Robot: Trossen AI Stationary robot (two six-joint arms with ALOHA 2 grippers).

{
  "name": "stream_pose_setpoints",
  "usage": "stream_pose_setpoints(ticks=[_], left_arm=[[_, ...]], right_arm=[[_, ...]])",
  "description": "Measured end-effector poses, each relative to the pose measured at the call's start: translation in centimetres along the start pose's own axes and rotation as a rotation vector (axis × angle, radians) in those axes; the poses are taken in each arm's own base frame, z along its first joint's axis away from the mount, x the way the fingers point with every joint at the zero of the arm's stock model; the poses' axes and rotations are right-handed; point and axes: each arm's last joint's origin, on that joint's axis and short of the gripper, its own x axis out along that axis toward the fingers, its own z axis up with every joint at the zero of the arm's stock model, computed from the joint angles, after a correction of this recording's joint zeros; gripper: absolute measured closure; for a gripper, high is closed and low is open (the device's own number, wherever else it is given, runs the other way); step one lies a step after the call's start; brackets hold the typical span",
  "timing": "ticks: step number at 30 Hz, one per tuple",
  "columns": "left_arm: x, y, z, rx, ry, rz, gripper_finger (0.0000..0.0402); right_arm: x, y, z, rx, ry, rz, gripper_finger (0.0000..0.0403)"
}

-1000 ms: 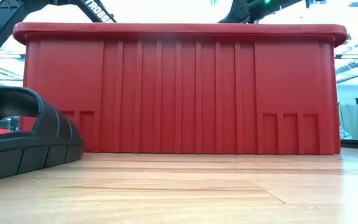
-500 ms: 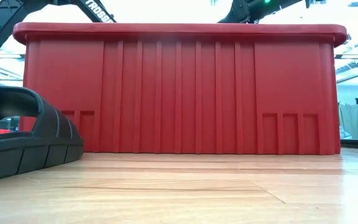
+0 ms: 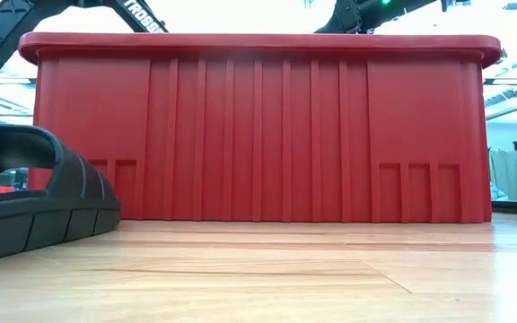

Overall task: Pick and place slides into bin
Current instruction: Put the black slide into the red bin

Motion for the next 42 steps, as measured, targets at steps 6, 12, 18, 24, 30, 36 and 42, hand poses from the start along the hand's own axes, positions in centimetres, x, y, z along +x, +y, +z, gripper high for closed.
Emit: stream_pose_setpoints(ticks=[6,12,18,24,30,36,42], left_arm=[[-0.8,-1.1,1.1,-0.003,-0.051,-0.017,0.0191],[-1.0,-1.4,1.5,0.01,-0.07,-0.015,0.0186],[-0.8,-1.2,0.8,0.04,-0.016,-0.027,0.0185],[-0.8,-0.6,0.8,0.045,-0.016,-0.004,0.0185],[-2.2,0.4,1.2,0.028,-0.025,-0.007,0.0185],[-3.1,0.7,1.5,0.001,-0.06,-0.075,0.0185],[-3.1,0.6,1.3,0.013,-0.035,-0.088,0.0185]], right_arm=[[0.0,0.0,0.0,0.0,0.0,0.0,0.0248],[0.0,0.0,0.0,0.007,0.0,0.0,0.0248],[0.0,0.0,-0.1,0.009,0.008,0.003,0.0248],[0.7,0.4,-0.5,0.003,0.022,0.007,0.0248],[1.5,0.8,-1.1,-0.008,0.056,0.016,0.0248],[1.8,0.8,-1.3,-0.005,0.062,0.014,0.0248],[1.8,0.8,-1.2,-0.004,0.062,0.014,0.0248]])
